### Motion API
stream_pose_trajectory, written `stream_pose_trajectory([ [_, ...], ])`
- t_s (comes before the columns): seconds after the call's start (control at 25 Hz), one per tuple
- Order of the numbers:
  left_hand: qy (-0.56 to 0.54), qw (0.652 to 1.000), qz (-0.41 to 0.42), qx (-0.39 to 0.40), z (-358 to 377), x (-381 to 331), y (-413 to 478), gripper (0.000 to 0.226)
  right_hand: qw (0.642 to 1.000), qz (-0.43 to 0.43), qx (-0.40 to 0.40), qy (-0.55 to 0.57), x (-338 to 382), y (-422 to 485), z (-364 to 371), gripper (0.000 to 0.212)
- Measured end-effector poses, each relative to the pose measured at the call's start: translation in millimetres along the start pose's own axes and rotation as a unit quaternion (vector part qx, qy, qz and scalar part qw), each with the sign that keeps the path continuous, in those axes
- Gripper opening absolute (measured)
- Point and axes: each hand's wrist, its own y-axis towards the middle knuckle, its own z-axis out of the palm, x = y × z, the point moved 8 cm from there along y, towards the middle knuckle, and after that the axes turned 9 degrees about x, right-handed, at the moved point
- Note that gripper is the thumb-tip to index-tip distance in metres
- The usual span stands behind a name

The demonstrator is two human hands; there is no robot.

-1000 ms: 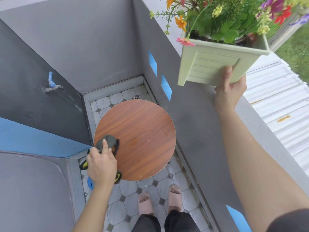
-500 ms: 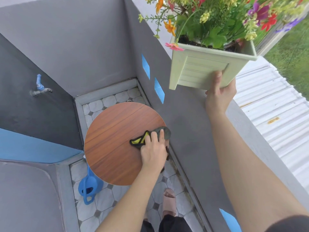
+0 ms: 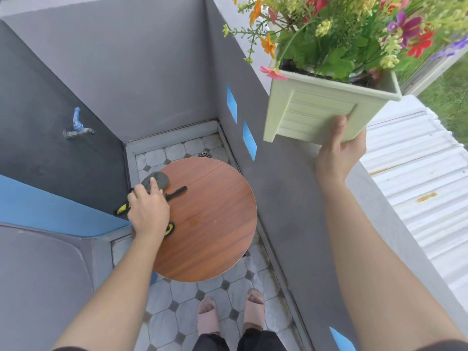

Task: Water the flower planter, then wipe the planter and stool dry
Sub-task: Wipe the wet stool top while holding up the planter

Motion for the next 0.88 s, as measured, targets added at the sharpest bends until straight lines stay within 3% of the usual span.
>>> stream_pose_trajectory([
  [0.2, 0.015, 0.999, 0.031, -0.021, 2, 0, -78, 0.038, 1.000, -0.003, -0.010, -0.004, 0, -2, -1, 0.056],
  [0.32, 0.024, 0.989, 0.149, 0.005, 14, -54, -127, 0.036, 1.000, -0.006, -0.015, 0.004, 0, -2, -2, 0.073],
  [0.44, 0.037, 0.963, 0.263, 0.041, 31, -119, -148, 0.045, 1.000, -0.003, -0.018, 0.022, 1, -3, 1, 0.068],
  [0.52, 0.053, 0.953, 0.296, 0.048, 35, -153, -134, 0.059, 0.999, -0.007, -0.018, 0.037, 4, -5, 4, 0.064],
  [0.68, 0.084, 0.955, 0.281, 0.046, 32, -176, -56, 0.051, 0.997, -0.032, -0.027, 0.072, 16, -14, 13, 0.047],
  [0.88, 0.099, 0.979, 0.170, 0.058, 22, -121, 40, 0.046, 0.995, -0.069, -0.032, 0.072, 36, -35, 23, 0.027],
])
